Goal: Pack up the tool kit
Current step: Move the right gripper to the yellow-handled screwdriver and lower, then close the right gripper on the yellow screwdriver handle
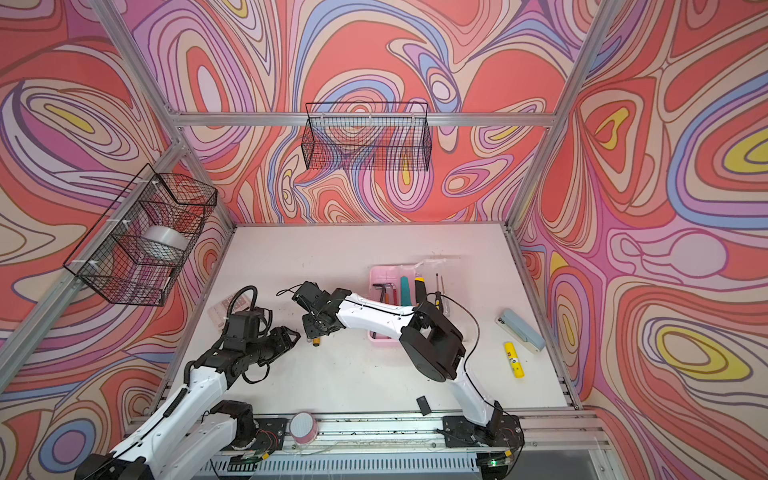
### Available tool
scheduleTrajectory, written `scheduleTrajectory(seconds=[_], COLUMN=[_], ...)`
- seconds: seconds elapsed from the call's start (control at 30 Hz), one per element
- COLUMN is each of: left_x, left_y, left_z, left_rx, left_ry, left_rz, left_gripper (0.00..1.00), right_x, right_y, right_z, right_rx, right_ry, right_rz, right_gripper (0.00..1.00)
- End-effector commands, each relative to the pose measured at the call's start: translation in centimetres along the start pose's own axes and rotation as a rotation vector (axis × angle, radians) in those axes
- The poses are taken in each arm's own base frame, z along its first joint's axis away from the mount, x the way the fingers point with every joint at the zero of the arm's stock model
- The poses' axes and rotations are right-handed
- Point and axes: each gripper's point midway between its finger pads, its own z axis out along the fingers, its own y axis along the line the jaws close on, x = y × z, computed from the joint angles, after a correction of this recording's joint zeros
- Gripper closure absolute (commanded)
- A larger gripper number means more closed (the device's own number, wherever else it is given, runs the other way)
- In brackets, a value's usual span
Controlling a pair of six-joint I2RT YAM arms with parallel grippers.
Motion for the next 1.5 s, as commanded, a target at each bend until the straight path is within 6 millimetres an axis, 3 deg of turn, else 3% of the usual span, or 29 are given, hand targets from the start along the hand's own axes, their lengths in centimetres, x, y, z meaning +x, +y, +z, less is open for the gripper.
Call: scheduleTrajectory(seconds=[0.0,0.6,0.83,0.93,1.03,1.47], left_x=[-0.3,-0.5,-0.7,-0.7,-0.7,-0.7], left_y=[-0.5,0.1,0.1,0.2,0.3,0.3], left_z=[0.2,0.3,0.3,0.2,0.3,0.5], left_rx=[0.035,0.003,-0.002,-0.008,-0.011,-0.009], left_ry=[-0.01,-0.018,-0.025,-0.025,-0.025,-0.023], left_rz=[-0.012,0.005,0.01,0.013,0.014,0.017], left_gripper=[0.43,0.44,0.44,0.44,0.44,0.44], right_x=[0.4,1.4,1.5,1.0,0.7,1.1], right_y=[0.3,-1.9,-2.9,-3.4,-3.1,-3.3], right_z=[1.1,3.7,4.0,3.1,2.6,4.2], right_rx=[0.003,0.131,0.19,0.23,0.223,0.228], right_ry=[0.022,0.076,0.083,0.058,0.049,0.085], right_rz=[-0.011,-0.021,-0.03,-0.036,-0.051,-0.088], right_gripper=[0.57,0.62,0.63,0.63,0.62,0.65])
